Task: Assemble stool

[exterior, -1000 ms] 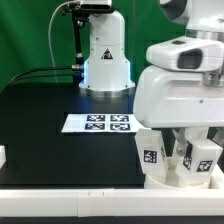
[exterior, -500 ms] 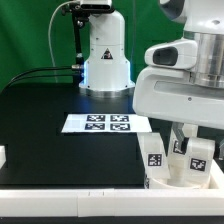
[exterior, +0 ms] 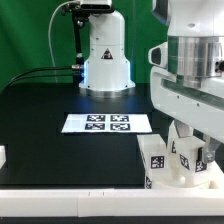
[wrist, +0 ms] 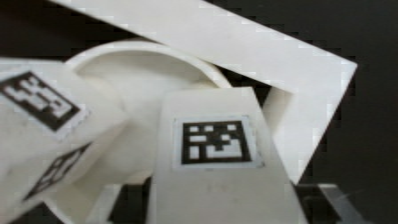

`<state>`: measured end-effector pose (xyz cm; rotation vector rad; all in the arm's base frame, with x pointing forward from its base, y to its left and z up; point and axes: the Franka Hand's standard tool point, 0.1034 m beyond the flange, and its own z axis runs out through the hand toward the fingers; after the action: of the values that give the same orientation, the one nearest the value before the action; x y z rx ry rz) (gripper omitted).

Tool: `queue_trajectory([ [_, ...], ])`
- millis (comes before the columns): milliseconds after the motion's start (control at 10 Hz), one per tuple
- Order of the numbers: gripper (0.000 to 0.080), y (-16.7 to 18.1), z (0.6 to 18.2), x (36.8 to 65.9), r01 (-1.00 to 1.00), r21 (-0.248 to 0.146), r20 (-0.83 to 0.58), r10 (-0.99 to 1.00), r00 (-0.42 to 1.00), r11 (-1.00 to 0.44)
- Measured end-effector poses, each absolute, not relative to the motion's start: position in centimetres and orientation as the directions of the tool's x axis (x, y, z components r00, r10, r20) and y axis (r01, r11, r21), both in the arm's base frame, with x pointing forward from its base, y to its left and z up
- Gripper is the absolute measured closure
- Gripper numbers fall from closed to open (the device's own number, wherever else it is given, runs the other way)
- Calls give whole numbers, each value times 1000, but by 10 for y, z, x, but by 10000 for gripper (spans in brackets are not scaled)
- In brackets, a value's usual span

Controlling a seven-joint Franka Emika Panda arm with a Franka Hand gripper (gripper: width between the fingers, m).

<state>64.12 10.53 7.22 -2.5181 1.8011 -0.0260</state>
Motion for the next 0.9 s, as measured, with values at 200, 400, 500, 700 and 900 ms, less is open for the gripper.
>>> queue_trajectory([
  [200,465,105,72,641,-978,-43,-19,-979,205,-204],
  [400,465,103,71,638,-986,-78,-76,-987,-142,148],
  [500,465,108,71,637,-923,-84,-106,-925,-366,375],
  [700,465,110,71,636,-880,-110,-141,-884,-447,462],
  [900,388,110,70,636,-903,-115,-134,-907,-399,414],
])
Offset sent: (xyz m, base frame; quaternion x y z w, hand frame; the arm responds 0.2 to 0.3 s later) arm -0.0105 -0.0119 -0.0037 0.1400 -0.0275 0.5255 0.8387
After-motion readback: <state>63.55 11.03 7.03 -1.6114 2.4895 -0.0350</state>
